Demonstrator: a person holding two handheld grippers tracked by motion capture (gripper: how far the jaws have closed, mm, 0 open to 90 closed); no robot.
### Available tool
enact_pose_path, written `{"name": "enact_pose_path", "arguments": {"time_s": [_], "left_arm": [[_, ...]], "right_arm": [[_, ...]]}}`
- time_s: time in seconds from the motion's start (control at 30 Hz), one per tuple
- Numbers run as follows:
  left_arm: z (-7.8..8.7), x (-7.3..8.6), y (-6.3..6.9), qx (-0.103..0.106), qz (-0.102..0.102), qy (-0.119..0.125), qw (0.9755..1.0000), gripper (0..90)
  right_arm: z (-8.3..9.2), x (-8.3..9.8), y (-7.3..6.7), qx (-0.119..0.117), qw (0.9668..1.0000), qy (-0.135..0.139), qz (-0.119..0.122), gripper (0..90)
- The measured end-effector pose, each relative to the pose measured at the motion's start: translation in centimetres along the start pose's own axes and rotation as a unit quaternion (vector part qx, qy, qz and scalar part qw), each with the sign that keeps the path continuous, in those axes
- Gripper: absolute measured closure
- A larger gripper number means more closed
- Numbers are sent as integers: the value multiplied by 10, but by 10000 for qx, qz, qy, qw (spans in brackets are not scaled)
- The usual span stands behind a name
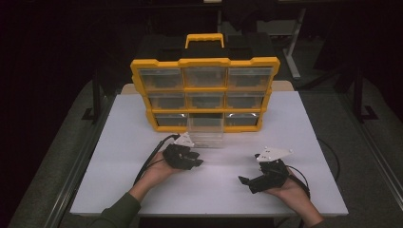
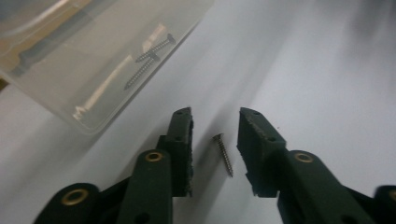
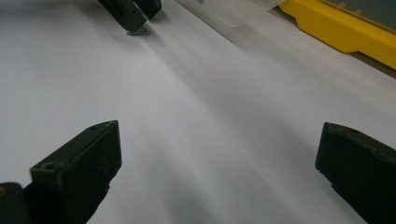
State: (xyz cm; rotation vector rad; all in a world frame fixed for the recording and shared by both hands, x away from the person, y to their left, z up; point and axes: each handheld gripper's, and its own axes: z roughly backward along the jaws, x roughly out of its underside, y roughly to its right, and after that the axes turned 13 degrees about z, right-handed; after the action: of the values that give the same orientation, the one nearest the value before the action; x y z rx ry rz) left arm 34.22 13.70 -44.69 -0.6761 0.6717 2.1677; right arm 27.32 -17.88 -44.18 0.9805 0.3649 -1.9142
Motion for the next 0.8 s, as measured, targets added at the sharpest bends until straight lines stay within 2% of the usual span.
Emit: {"name": "enact_pose_path", "arguments": {"time_s": [0.27,0.8], "left_arm": [[-1,-1,0,27,41,-19,10000,748],[-6,0,1,74,19,-129,9999,833]], "right_arm": [[0,0,0,-1,10000,6,-10,0],[0,0,0,2,10000,8,-12,0]]}}
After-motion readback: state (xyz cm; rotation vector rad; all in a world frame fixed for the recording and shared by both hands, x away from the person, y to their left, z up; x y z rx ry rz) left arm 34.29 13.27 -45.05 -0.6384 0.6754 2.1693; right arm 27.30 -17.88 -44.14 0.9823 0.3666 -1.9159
